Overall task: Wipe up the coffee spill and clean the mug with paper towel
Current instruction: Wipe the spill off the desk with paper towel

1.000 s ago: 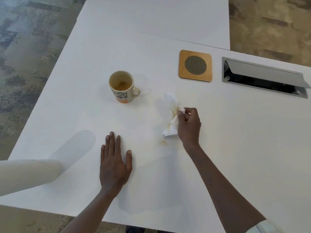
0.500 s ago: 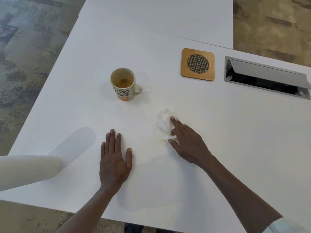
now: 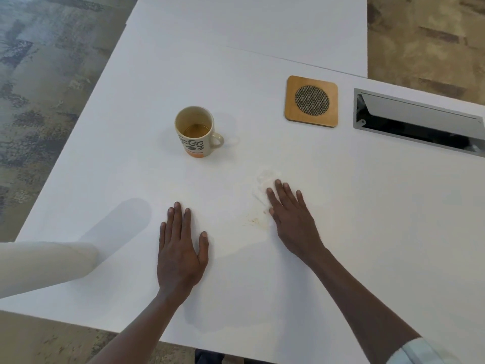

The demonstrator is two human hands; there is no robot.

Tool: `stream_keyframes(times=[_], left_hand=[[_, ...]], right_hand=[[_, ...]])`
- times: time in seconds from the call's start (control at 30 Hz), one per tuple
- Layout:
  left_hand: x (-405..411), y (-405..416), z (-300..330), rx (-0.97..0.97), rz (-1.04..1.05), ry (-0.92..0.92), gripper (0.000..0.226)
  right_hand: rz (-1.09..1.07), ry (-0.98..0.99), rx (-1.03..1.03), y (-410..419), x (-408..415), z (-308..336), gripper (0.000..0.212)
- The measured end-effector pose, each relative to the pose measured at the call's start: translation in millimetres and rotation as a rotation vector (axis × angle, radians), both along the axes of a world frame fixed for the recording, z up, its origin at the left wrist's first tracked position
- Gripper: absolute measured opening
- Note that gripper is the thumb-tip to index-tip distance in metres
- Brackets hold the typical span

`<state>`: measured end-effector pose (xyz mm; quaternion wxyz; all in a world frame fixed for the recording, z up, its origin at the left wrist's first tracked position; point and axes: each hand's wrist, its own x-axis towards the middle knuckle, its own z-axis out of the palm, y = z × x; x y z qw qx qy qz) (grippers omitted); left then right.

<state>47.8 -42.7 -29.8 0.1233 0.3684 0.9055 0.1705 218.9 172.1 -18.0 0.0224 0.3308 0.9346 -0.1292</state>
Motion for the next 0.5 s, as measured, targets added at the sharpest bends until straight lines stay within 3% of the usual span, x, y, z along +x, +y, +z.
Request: stream_keyframes(times=[0.13,0.3,0.37,0.5], left_hand=[[0,-1,0,-0.006,-0.001,0.001,0.070],[0,-1,1,-0.001,0.000,-0.005,0.068],[0,0,1,0.004,0.000,-0.006,0.067],[0,0,0,0.008,-0.006,-0.003,0.065]], right_hand=[[0.074,0.039,-0.088,-38,-40,-4,0.051],[0.255,0.024,0.000,-67,3,-4,0.060],[0.165,-0.001,0.049,-43,27,-2,0.064],[-0.166,-0.018,0.025,19,12,-1,0.049]])
